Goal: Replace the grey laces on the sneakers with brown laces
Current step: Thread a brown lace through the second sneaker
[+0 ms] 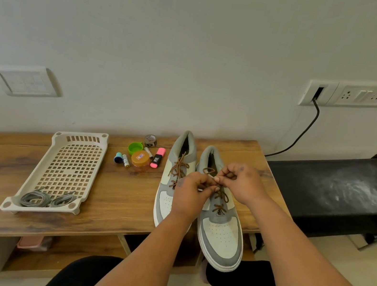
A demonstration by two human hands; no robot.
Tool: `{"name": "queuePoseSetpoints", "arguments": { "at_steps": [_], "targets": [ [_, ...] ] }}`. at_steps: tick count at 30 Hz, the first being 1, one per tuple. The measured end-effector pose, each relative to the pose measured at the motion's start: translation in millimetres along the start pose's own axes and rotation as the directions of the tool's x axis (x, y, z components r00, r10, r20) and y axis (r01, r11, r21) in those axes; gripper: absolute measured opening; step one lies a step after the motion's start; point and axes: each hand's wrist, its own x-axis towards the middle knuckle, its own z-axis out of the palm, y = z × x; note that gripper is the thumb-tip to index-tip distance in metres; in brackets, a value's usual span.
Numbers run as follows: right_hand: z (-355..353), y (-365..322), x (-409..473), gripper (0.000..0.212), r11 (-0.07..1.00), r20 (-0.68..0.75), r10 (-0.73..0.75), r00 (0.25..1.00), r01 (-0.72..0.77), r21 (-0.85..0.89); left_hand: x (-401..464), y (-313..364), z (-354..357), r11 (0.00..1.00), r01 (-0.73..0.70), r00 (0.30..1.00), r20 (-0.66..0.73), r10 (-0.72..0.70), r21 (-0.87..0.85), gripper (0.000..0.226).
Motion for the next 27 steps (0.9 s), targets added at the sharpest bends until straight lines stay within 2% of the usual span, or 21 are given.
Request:
{"name": "queuePoseSetpoints", "arguments": {
  "at_steps": [11,19,24,27],
  "targets": [
    [2,-1,0,0.010,0.998,0.003,0.071,0.998,-0.071,-0.003,-2,-2,0,0.999,-0.016,1.000,-0.019,0.015,-0.040,0.017],
    [0,6,-3,0.010,0.984,0.059,0.118,0.991,-0.124,0.127,-1,-2,-1,0.995,0.038,0.999,0.011,-0.037,-0.093,0.016],
    [-1,8,-2,0.008,0.977,0.097,0.144,0.985,-0.157,0.143,-3,-1,-1,0.999,-0.006,1.000,0.006,0.006,-0.045,0.010],
    [-4,11,-3,0.006,0.963,0.129,0.156,0.979,-0.180,0.201,-2,0,-4,0.998,0.015,0.999,0.046,-0.012,-0.062,0.011]
  ]
}}
